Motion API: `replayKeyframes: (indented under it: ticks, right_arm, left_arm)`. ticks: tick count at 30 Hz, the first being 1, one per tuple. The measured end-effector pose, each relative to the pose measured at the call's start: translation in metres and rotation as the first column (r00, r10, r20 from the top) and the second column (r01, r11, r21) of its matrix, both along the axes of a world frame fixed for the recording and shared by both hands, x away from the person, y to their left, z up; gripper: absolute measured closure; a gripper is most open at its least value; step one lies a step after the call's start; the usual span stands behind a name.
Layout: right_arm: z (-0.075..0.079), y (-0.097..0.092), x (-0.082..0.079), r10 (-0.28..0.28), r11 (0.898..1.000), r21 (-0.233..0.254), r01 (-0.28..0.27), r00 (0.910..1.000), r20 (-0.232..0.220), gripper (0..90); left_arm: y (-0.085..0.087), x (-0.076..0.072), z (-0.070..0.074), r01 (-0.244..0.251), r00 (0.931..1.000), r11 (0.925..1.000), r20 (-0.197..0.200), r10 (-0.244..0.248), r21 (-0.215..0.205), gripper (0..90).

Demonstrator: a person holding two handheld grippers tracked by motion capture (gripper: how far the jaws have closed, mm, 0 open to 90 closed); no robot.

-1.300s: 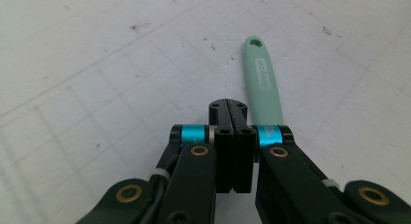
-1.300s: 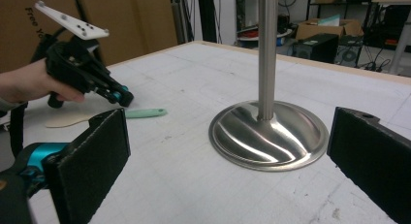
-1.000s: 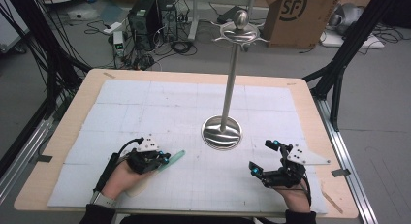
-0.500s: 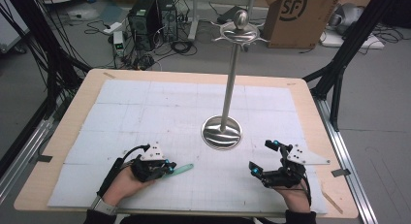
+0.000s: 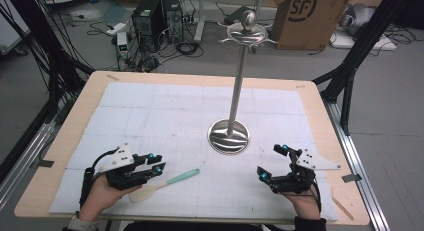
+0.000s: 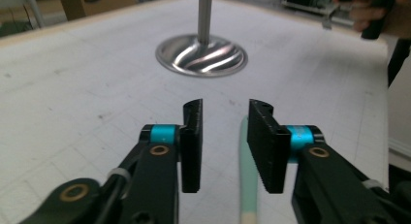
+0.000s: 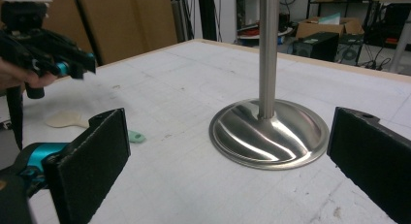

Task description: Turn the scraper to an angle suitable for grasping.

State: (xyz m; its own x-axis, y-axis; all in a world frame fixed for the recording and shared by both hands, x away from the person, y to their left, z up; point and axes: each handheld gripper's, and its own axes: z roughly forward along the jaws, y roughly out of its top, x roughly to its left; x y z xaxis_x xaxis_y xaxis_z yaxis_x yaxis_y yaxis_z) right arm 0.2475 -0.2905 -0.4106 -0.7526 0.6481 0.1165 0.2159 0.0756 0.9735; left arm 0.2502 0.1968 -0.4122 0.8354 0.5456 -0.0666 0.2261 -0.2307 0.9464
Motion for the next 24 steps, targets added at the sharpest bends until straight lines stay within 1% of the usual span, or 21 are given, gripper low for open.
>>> replayKeyframes:
  ticks: [1,3,4,5,6,7,9,10,11,12,14,17,19,20,23,24]
  right_arm:
    - [0.0,0.0,0.0,0.001,1.0,-0.002,-0.001,1.0,0.002,0.4]
    - [0.0,0.001,0.0,0.0,1.0,-0.004,0.0,1.0,-0.003,0.3]
    - [0.0,0.001,0.0,0.002,1.0,-0.008,-0.002,1.0,0.0,0.4]
    - [-0.001,0.001,0.0,0.002,1.0,-0.008,-0.002,1.0,0.001,0.4]
    - [-0.001,0.002,0.0,0.004,1.0,-0.007,-0.004,1.0,-0.004,0.4]
    - [-0.001,0.002,0.0,0.004,1.0,-0.007,-0.004,1.0,-0.004,0.4]
    - [-0.001,0.001,0.001,0.002,1.0,-0.007,-0.002,1.0,-0.001,0.3]
    - [-0.001,0.001,0.0,0.002,1.0,-0.006,-0.002,1.0,-0.004,0.4]
    - [-0.001,0.001,0.001,0.004,1.0,-0.008,-0.004,1.0,-0.002,0.4]
    - [-0.001,0.001,0.001,0.005,1.0,-0.007,-0.005,1.0,-0.002,0.4]
    - [-0.001,0.001,0.0,0.009,1.0,-0.004,-0.009,1.0,-0.005,0.4]
    - [-0.001,0.001,0.0,0.022,1.0,-0.006,-0.022,0.9997,-0.007,0.3]
    - [-0.001,0.001,0.0,0.022,1.0,-0.008,-0.022,0.9998,-0.006,0.4]
    - [-0.001,0.001,0.0,0.023,1.0,-0.009,-0.023,0.9997,-0.007,0.4]
    - [-0.001,0.001,0.001,0.021,1.0,-0.01,-0.021,0.9998,-0.006,0.4]
    - [-0.001,0.001,0.001,0.022,1.0,-0.009,-0.022,0.9997,-0.011,0.3]
  left_arm:
    - [0.006,-0.002,0.002,0.002,0.9999,0.9998,0.017,-0.002,-0.022,63.8]
    - [0.014,-0.004,0.003,0.013,0.9997,0.9988,0.022,-0.012,-0.047,57.1]
    - [0.017,-0.004,0.004,0.018,0.9998,0.9983,0.014,-0.017,-0.055,52.1]
    - [0.019,-0.004,0.004,0.023,0.9997,0.9978,-0.003,-0.023,-0.063,45.9]
    - [0.02,-0.004,0.005,0.03,0.9993,0.9976,-0.022,-0.031,-0.062,41.2]
    - [0.02,-0.005,0.006,0.045,0.9983,0.9971,-0.034,-0.047,-0.061,36.6]
    - [0.017,-0.006,0.006,0.104,0.9928,0.9933,-0.056,-0.106,-0.052,19.6]
    - [0.016,-0.009,0.006,0.122,0.9916,0.9918,-0.04,-0.123,-0.039,18.1]
    - [0.014,-0.01,0.007,0.138,0.9902,0.9902,-0.019,-0.138,-0.02,18.5]
    - [0.013,-0.012,0.007,0.147,0.9891,0.9891,-0.013,-0.147,-0.012,17.6]
    - [0.012,-0.012,0.007,0.163,0.9863,0.9866,-0.024,-0.163,-0.009,17.4]
    - [0.013,-0.01,0.006,0.162,0.9858,0.9867,-0.042,-0.162,-0.005,17.4]
    - [0.015,-0.01,0.007,0.16,0.9859,0.987,-0.051,-0.159,0.011,17.5]
    - [0.016,-0.009,0.007,0.165,0.985,0.986,-0.054,-0.164,0.021,17.5]
    - [0.019,-0.008,0.01,0.169,0.9827,0.9844,-0.086,-0.164,0.05,17.5]
    - [0.02,-0.008,0.01,0.169,0.9825,0.9836,-0.09,-0.163,0.062,17.5]
